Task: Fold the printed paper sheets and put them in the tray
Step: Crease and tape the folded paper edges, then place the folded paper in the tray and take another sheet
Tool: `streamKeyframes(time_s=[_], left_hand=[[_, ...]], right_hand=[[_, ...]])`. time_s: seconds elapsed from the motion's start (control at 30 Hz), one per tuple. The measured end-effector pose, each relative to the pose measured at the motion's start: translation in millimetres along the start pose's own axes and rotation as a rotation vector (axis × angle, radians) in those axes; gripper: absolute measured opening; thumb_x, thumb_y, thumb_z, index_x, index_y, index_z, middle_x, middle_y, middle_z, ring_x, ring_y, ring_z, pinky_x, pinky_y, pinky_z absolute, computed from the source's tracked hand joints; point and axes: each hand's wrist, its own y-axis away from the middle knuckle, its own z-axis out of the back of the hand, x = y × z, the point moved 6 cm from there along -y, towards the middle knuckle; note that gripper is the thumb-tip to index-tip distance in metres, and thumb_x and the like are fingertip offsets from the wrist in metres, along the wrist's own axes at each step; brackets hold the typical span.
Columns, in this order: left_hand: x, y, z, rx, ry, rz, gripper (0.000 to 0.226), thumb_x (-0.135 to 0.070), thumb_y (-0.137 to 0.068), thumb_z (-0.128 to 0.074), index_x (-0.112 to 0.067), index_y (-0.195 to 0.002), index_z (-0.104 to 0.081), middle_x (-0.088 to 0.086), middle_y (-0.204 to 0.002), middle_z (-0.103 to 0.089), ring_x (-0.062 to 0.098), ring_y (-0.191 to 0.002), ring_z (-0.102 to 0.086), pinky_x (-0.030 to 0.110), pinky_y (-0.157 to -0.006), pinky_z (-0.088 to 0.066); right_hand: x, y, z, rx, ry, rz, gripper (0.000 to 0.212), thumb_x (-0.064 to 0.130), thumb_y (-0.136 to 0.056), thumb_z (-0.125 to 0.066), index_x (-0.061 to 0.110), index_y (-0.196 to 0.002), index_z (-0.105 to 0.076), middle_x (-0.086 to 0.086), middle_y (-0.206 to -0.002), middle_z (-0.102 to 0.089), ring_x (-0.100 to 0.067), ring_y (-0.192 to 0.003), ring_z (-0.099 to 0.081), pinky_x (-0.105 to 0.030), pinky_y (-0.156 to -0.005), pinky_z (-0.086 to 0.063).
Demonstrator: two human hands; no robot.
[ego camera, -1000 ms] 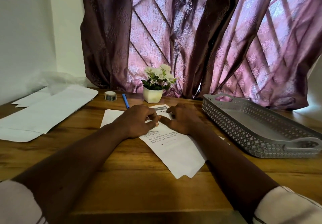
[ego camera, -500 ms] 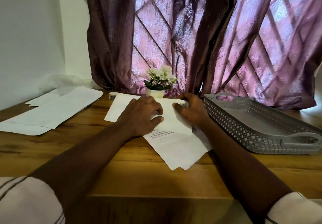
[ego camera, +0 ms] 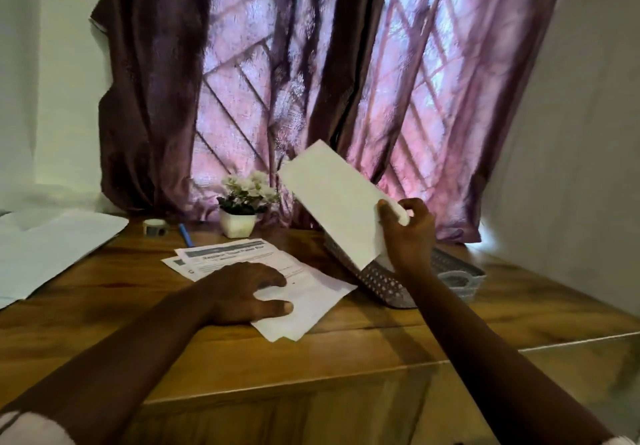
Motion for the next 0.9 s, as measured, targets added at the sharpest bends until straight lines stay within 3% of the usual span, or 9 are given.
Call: streamKeyframes(time_s=[0.17,0.33,0.43,0.5,0.6,0.67,0.73,0.8,0.9], left_hand=[[1.2,1.7,1.7,0.011,-0.002,-0.001,0.085,-0.096,-0.07,-0.045,-0.047,-0.139,-0.054,-0.024,-0.15,-0.049,0.004,-0.137,-0.044,0.036,-0.117,-0.035],[2.1,-0.1,2.5,0.022,0.057,0.016,0.09,-0.102,-0.06,-0.043,-0.05,-0.132,-0.057,-0.026,-0.144,-0.052,0.002,-0.133,-0.046,0.037,-0.116,-0.037],[2.9,-2.3,2.6,0.013,0.077,0.011,0.094,-0.106,-0.052,-0.038,-0.052,-0.126,-0.059,-0.027,-0.141,-0.053,0.002,-0.13,-0.047,0.037,-0.115,-0.038],[4.0,-4.3,2.1,0.012,0.062,0.005,0.095,-0.107,-0.051,-0.035,-0.053,-0.126,-0.058,-0.028,-0.142,-0.052,0.002,-0.131,-0.046,0.038,-0.116,-0.037],[6.0,-6.8,1.3,0.008,0.051,0.011,0.093,-0.109,-0.05,-0.034,-0.056,-0.123,-0.057,-0.029,-0.142,-0.05,0.002,-0.132,-0.045,0.039,-0.116,-0.036],[6.1,-7.9,0.4,0.006,0.045,0.011,0.089,-0.108,-0.052,-0.035,-0.057,-0.121,-0.057,-0.031,-0.141,-0.05,0.001,-0.131,-0.044,0.039,-0.116,-0.036],[5.6,-8.4,0.4,-0.002,0.053,0.004,0.083,-0.104,-0.058,-0.041,-0.054,-0.122,-0.06,-0.03,-0.139,-0.052,0.001,-0.129,-0.047,0.038,-0.114,-0.038],[4.9,-7.4,2.0,-0.008,0.086,0.004,0.073,-0.097,-0.066,-0.049,-0.05,-0.121,-0.063,-0.027,-0.135,-0.056,0.001,-0.124,-0.051,0.037,-0.111,-0.041],[2.6,-5.0,9.7,-0.053,0.107,-0.008,0.073,-0.094,-0.068,-0.051,-0.043,-0.117,-0.067,-0.024,-0.125,-0.062,-0.002,-0.115,-0.055,0.035,-0.105,-0.047]], right_hand=[[-38.5,-47.4,35.1,-0.11,0.039,-0.282,0.033,0.034,-0.088,-0.08,0.007,-0.104,-0.068,-0.011,-0.089,-0.071,-0.022,-0.072,-0.064,-0.025,-0.06,-0.048],[-90.3,-64.1,33.6,0.028,0.032,-0.68,0.021,0.012,-0.087,-0.072,0.004,-0.102,-0.06,-0.014,-0.098,-0.065,-0.029,-0.083,-0.066,-0.032,-0.061,-0.055],[-100.0,-61.3,30.8,0.234,0.221,-0.795,0.032,0.006,-0.093,-0.065,-0.008,-0.12,-0.057,-0.017,-0.071,-0.071,-0.023,-0.05,-0.069,-0.022,-0.041,-0.047],[-100.3,-60.0,28.2,0.344,0.438,-0.739,0.031,-0.003,-0.092,-0.068,-0.017,-0.117,-0.057,-0.023,-0.07,-0.068,-0.021,-0.035,-0.062,-0.019,-0.032,-0.04],[-91.0,-49.7,23.3,0.538,0.747,-0.669,0.031,-0.008,-0.084,-0.077,-0.007,-0.109,-0.059,-0.023,-0.094,-0.064,-0.024,-0.048,-0.063,-0.027,-0.029,-0.044],[-82.4,-43.2,16.9,0.685,0.93,-0.593,0.028,0.003,-0.088,-0.077,-0.007,-0.107,-0.059,-0.015,-0.091,-0.06,-0.019,-0.063,-0.057,-0.029,-0.044,-0.05],[-70.7,-46.0,7.6,0.673,1.017,-0.398,0.027,0.017,-0.093,-0.073,0.0,-0.108,-0.059,-0.014,-0.105,-0.061,-0.021,-0.08,-0.059,-0.03,-0.065,-0.055],[-48.0,-52.3,-2.2,0.525,1.045,-0.139,0.032,0.032,-0.091,-0.07,0.011,-0.111,-0.057,-0.015,-0.122,-0.06,-0.03,-0.105,-0.06,-0.043,-0.092,-0.055],[1.9,-37.6,-40.2,0.469,0.688,0.135,0.034,0.034,-0.091,-0.07,0.02,-0.122,-0.065,-0.003,-0.118,-0.062,-0.016,-0.094,-0.061,-0.034,-0.088,-0.05]])
